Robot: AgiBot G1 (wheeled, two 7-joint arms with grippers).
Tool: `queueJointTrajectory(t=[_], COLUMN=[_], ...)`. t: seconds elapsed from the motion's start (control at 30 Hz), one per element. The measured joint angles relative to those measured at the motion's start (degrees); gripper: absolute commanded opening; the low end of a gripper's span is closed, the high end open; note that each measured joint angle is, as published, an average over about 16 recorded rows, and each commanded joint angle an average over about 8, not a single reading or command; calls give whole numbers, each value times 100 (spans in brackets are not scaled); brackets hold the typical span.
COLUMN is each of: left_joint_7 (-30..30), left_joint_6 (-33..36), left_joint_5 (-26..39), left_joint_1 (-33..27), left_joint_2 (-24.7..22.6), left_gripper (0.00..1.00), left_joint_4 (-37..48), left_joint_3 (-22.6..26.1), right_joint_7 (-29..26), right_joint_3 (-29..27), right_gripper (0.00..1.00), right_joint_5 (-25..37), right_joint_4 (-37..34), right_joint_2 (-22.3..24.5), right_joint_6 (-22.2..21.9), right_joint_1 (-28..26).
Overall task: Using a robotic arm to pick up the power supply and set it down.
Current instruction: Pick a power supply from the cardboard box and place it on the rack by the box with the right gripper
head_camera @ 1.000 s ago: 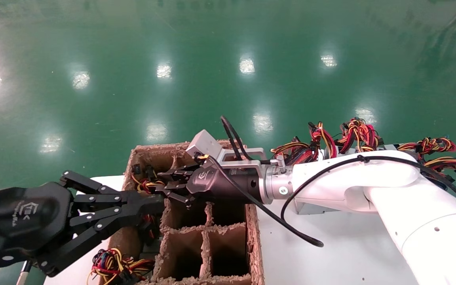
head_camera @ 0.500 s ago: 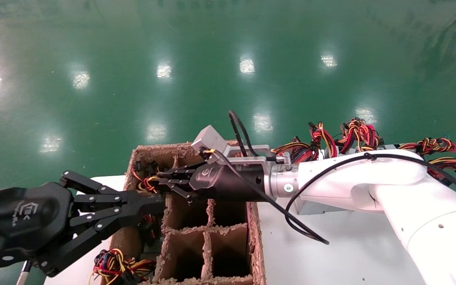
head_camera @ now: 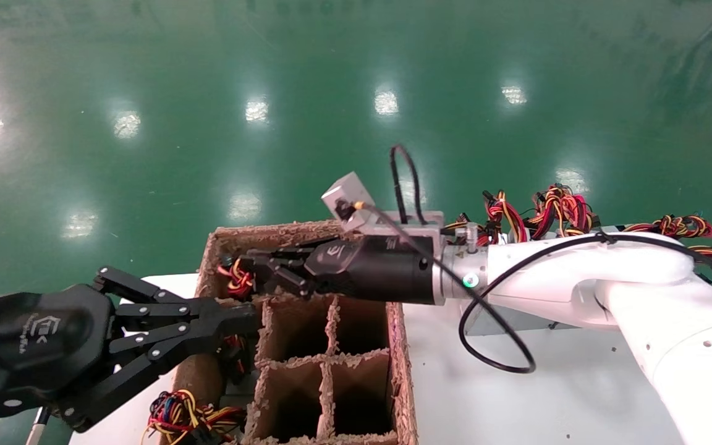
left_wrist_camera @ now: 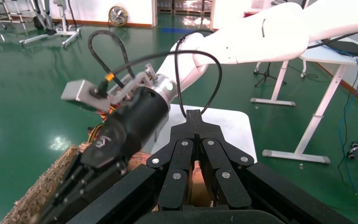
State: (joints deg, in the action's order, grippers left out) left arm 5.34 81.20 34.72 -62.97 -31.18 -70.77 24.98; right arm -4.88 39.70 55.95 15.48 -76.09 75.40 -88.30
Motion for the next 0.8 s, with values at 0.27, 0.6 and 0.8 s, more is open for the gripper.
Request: queueJointTrajectory(t=[0.27,0.6,0.8], left_joint_7=[0,0,0], left_joint_6=[0,0,0], left_joint_5=[0,0,0], left_joint_1=[0,0,0], left_joint_2=[0,0,0], left_gripper=[0,0,0], left_joint_4=[0,0,0], left_joint_3=[0,0,0], right_joint_7=[-353,-700,-1024], right_joint_3=[-184,-403,-557], right_gripper=[0,0,0], right_joint_5=[-365,-761,-1036], right_joint_4=[-297,-598,-758], right_joint_2=[34,23,0], right_joint_6=[296,595,763], right_joint_1=[-44,-97,-112])
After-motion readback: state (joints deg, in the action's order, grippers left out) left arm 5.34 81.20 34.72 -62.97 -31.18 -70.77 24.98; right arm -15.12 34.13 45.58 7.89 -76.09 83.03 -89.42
